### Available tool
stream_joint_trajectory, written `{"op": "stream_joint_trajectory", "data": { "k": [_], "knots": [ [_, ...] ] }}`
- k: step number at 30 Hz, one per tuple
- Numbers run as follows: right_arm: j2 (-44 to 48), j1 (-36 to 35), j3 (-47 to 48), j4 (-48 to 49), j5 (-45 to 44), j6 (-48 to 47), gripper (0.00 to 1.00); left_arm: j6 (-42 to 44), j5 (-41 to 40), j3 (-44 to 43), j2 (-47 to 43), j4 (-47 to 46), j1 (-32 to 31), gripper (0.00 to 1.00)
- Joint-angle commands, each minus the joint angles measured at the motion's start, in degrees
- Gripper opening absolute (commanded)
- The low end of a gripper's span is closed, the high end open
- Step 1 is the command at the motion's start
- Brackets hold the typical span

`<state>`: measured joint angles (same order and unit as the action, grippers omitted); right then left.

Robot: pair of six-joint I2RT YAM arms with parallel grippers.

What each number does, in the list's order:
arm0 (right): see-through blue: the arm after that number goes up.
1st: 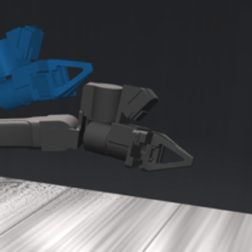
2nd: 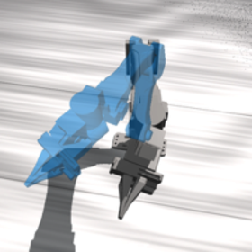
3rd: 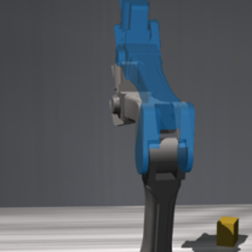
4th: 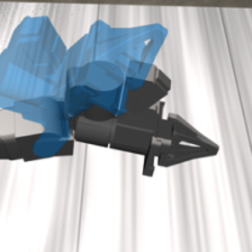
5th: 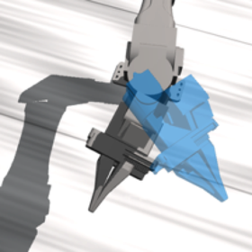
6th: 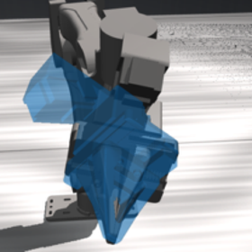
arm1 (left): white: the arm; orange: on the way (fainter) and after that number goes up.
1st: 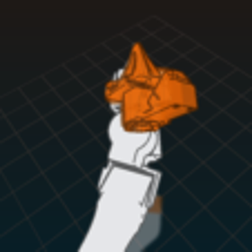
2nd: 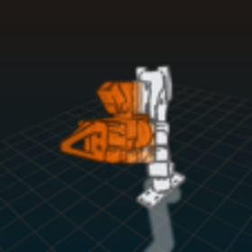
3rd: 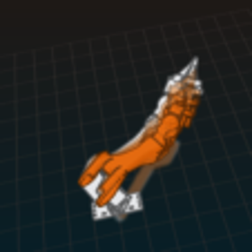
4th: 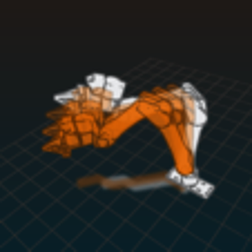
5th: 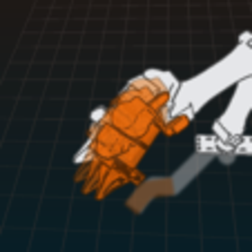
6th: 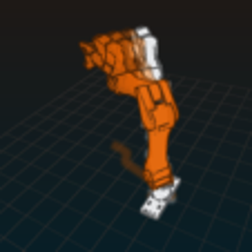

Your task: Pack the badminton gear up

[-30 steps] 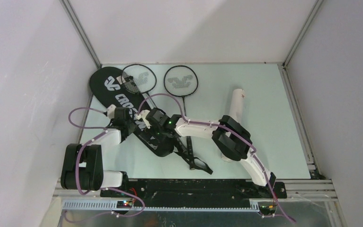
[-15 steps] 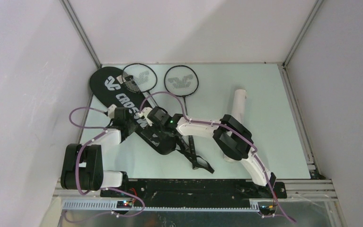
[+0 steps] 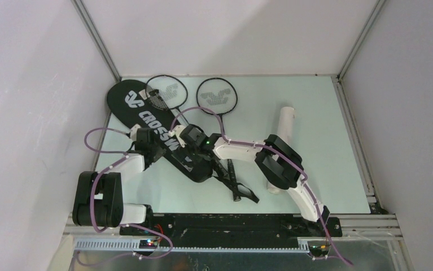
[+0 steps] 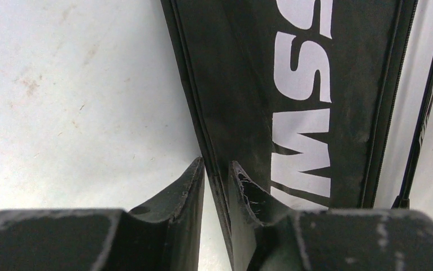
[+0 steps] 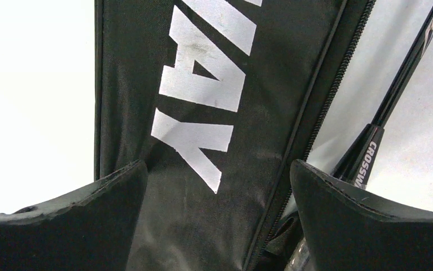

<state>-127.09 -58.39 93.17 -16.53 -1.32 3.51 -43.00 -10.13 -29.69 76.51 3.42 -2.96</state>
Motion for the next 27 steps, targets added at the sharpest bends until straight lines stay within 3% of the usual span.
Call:
{"op": "stream_joint_trajectory", "data": {
  "k": [1,8,12,14,16,17,19,23,27],
  "knots": [
    [-4.4,-0.3,1.7,-2.0,0.5,0.0,1.00,1.0,2.0,-1.4,0.4,-0.9,0.1,0.28],
    [-7.6,-4.1,1.1,-6.5,2.2,0.5,0.94,0.7,2.8,-1.3,0.2,-1.3,0.1,0.28],
    [-9.3,-5.0,0.5,-8.5,1.5,3.3,0.79,0.8,3.0,-0.6,-0.8,-1.1,0.1,0.28],
    [-9.6,-5.0,0.5,-9.6,-0.4,3.8,0.63,0.7,2.9,-0.2,-1.6,-1.0,0.0,0.28],
    [-8.8,-4.9,0.2,-10.3,-0.9,4.5,0.38,0.7,3.0,0.2,-2.9,-0.7,0.1,0.28],
    [-8.3,-4.9,-0.4,-10.2,-1.7,5.1,0.13,0.6,3.1,0.4,-3.3,-0.5,0.1,0.29],
    [-5.7,-4.9,-1.7,-9.5,-2.7,5.9,0.00,0.3,3.3,1.0,-6.2,-0.1,0.1,0.31],
    [3.0,-5.1,-5.0,-6.7,-1.9,5.0,0.00,-0.3,3.8,2.4,-13.5,2.0,0.1,0.43],
    [14.9,-4.7,-8.4,-3.0,3.2,4.2,0.00,-0.9,4.0,3.4,-25.0,5.9,0.1,0.65]
  ]
}}
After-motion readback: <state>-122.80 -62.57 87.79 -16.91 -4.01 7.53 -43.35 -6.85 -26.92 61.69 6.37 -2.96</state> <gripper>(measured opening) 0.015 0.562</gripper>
